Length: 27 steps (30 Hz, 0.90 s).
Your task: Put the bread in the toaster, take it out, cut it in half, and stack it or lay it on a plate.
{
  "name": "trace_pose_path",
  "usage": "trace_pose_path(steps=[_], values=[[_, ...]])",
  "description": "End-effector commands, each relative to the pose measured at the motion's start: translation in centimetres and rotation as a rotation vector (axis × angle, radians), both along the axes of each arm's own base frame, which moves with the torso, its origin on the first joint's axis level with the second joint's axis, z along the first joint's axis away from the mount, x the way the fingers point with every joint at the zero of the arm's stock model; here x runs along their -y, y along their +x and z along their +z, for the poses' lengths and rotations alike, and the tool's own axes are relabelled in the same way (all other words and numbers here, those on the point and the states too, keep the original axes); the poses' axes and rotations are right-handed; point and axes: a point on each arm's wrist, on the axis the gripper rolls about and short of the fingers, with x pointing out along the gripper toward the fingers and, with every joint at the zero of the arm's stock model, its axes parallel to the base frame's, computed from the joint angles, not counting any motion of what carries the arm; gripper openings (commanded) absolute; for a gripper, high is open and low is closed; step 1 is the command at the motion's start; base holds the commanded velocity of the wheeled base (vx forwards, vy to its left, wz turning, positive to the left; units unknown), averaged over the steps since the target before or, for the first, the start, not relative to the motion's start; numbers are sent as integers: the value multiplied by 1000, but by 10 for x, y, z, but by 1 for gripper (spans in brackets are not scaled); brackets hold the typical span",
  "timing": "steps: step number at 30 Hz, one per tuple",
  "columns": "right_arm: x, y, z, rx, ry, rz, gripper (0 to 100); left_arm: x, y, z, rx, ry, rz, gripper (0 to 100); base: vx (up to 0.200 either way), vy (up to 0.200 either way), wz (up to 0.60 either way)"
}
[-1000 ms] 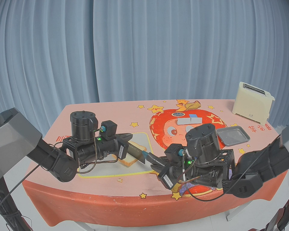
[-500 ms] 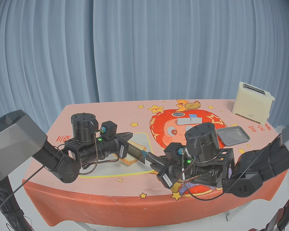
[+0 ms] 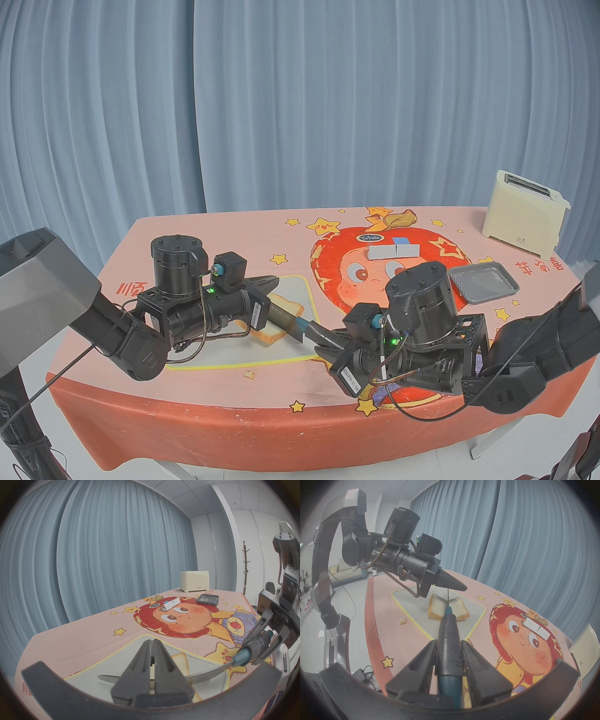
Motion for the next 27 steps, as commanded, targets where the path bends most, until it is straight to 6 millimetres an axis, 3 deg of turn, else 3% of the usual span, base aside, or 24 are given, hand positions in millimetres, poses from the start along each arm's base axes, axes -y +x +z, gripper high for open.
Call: trace_pose_path(steps=[1,16,27], values=[[1,-1,-2,-8,-9,0,0,1,0,-2,-4,2,-2,0,0,0,0],[0,1,5,16,8,-10,0,-1,3,0,4,-2,6,0,0,0,0],[-1,2,2,13,10,-12,0,-1,2,27,95,-48,9,0,0,0,0]])
